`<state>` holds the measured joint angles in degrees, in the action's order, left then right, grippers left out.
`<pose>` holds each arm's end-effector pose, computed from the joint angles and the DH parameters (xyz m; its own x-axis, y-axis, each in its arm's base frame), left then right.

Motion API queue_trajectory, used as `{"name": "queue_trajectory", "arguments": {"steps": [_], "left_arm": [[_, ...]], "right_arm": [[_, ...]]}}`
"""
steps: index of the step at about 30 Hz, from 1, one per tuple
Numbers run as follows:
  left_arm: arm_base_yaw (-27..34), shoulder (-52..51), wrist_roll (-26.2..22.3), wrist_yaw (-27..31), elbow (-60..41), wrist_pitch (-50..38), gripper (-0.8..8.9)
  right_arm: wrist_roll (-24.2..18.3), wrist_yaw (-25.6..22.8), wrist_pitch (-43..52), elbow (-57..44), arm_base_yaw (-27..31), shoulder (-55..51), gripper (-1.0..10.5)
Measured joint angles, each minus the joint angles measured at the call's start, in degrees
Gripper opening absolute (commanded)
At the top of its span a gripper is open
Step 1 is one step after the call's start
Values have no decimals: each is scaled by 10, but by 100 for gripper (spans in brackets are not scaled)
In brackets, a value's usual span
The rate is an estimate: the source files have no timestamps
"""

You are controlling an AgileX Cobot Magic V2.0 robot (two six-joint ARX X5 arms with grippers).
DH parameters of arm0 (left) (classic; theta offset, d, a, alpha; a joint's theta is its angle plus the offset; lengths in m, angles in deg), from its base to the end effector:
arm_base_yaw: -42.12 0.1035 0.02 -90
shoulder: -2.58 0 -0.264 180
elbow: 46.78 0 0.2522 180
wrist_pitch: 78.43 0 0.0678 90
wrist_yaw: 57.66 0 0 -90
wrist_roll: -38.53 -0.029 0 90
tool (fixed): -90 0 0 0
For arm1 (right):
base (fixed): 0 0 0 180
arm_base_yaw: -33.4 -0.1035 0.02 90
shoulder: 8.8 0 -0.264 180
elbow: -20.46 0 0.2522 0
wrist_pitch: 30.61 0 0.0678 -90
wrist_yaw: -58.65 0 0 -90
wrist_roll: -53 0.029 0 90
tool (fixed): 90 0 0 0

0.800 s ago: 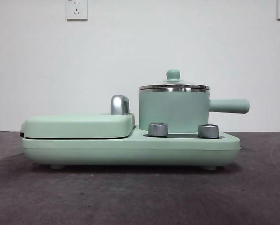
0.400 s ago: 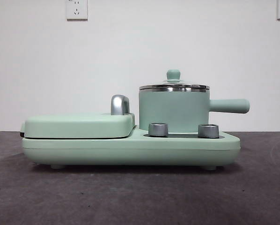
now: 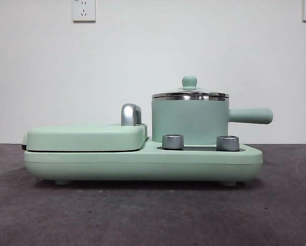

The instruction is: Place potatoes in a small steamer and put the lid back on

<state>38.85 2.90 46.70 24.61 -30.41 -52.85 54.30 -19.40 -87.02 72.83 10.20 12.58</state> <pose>0.0932 -0.0092 0.1587 0.9680 -0.1900 -0.1641 0.1635 0.9731 -0.1622 0.0686 0.0359 0.2883 0.7306 0.5384 -0.4199 -0.5482 0.8292 0.1093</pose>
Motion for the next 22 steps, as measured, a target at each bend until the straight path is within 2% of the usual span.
{"name": "queue_trajectory", "arguments": {"steps": [3, 6, 9, 13, 15, 17, 22], "left_arm": [[0, 0, 1, 0, 0, 0, 6], [0, 0, 2, 0, 0, 0, 6], [0, 0, 2, 0, 0, 0, 6], [0, 0, 2, 0, 0, 0, 6], [0, 0, 2, 0, 0, 0, 6], [0, 0, 2, 0, 0, 0, 6], [0, 0, 2, 0, 0, 0, 6]], "right_arm": [[-9, -2, 0, 0, 6, -5, 71], [-31, -18, 45, -33, 40, -38, 71], [-41, -31, 157, -127, 99, -92, 71], [-41, -31, 327, -306, 174, -147, 71], [-38, -31, 375, -363, 196, -166, 71], [-36, -33, 347, -377, 214, -190, 71], [-30, -30, 350, -377, 223, -212, 71]]}}
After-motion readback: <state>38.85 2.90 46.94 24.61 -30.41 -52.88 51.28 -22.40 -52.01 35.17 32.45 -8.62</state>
